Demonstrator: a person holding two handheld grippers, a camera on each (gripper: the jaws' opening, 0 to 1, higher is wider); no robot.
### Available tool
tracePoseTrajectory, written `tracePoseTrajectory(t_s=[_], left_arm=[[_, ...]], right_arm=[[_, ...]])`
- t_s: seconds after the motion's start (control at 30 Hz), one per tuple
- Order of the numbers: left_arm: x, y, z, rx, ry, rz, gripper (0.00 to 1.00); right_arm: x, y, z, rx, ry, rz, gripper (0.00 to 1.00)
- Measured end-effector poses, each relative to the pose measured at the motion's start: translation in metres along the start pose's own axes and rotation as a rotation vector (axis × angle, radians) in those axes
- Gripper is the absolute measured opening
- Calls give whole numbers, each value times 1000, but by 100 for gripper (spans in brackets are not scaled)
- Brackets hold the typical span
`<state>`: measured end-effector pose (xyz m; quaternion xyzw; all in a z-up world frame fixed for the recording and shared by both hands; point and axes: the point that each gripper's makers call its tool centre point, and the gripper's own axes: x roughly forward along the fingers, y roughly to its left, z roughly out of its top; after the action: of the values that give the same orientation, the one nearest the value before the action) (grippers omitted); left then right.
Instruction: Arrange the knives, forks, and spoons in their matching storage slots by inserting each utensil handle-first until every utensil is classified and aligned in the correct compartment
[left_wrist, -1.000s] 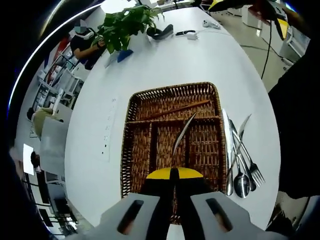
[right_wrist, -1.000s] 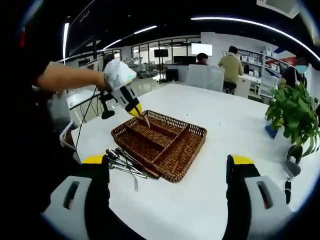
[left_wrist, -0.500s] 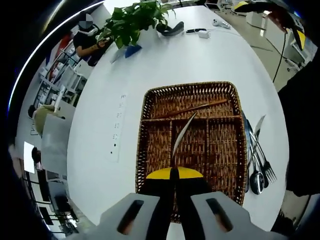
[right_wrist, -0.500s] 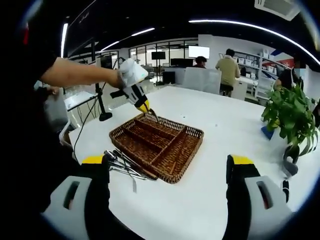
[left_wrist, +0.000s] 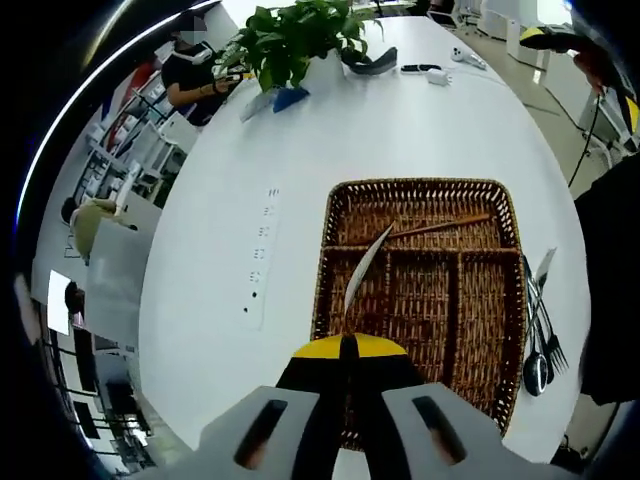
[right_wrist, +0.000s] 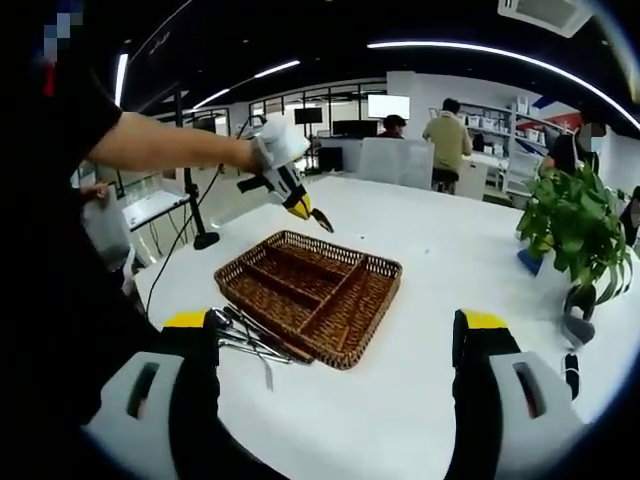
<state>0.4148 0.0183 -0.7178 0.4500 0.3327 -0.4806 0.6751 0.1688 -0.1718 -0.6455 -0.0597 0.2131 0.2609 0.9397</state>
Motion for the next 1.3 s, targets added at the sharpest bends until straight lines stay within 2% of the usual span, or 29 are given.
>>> tracePoseTrajectory(t_s=[0.23,0.67,0.9,1.07,1.23,1.3], left_arm=[[12,12,4,-8,0,7,0],[28,29,-6,-47,33,10,0],[43,31,-16,-81,42,27,0],[55,31,-20,-77,47,52,0],[66,29,-21,-135,21,82,0],[69,28,-22,-132,9,102,0]], right_arm=[[-2,-5,-1,8,7,-13,100],[0,-5,-3,35,8,-12,100],[-1,-8,-5,39,12,-19,100],[-3,-12,-3,64,9,-20,100],[-3,-14,2,71,-4,-29,100],[-2,-12,2,73,2,-24,100]])
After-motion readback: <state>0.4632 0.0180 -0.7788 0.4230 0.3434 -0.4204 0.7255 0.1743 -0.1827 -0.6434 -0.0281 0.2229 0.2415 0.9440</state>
